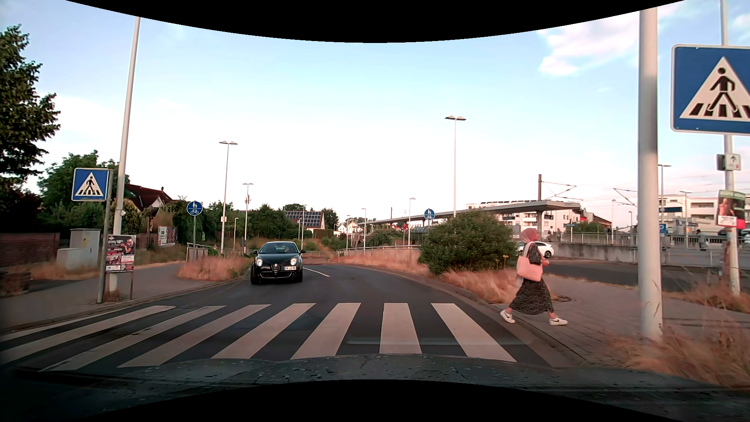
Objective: Follow the waypoints while adhering to traffic rules and regulations
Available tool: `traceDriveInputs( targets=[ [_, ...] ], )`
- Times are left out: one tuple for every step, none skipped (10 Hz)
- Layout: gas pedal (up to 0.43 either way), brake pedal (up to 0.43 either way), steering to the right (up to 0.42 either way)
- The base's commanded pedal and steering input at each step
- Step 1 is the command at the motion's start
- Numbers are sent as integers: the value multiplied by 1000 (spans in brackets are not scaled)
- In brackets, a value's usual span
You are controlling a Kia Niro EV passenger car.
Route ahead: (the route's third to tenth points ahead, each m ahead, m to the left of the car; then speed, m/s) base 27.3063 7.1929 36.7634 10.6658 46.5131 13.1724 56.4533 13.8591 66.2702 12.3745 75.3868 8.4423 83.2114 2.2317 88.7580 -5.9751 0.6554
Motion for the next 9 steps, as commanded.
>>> traceDriveInputs(
  targets=[
    [118, 0, 2],
    [130, 0, 2],
    [150, 0, 2],
    [169, 0, 2],
    [177, 0, 1],
    [197, 0, 0],
    [228, 0, 0],
    [248, 0, -2],
    [260, 0, -3]
  ],
)
